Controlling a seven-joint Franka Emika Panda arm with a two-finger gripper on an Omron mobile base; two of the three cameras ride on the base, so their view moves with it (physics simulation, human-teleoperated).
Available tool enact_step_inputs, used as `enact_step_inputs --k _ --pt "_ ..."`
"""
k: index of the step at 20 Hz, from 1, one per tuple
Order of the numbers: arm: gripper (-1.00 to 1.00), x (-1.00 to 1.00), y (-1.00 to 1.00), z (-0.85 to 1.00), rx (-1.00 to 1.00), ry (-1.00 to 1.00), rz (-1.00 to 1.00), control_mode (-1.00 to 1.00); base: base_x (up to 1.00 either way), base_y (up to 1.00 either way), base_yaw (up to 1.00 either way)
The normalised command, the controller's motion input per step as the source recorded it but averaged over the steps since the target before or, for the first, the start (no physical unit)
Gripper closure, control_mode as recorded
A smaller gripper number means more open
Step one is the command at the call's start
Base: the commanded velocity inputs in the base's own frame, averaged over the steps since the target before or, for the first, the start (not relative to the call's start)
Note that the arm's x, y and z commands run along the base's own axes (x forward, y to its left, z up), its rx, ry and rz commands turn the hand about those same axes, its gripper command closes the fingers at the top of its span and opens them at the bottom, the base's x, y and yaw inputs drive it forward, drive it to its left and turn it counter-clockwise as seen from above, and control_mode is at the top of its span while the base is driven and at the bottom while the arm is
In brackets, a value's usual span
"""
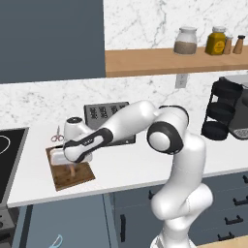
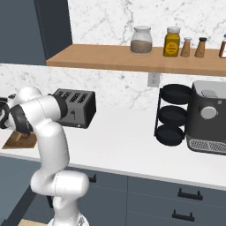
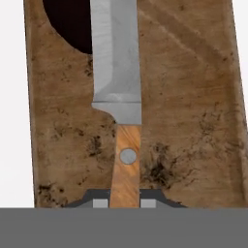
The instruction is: Place the appropriate cutting tool for cutting the avocado skin on the cutting board.
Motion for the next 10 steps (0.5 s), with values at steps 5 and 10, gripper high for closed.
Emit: enact_step_inputs --k 5,10 --pt "-1.0 0.0 0.03 -0.34 0.0 0.0 -0.03 -1.0 0.0 0.0 0.0" --pt "-1.0 0.0 0.03 -0.18 0.0 0.0 -0.04 -1.0 0.0 0.0 0.0"
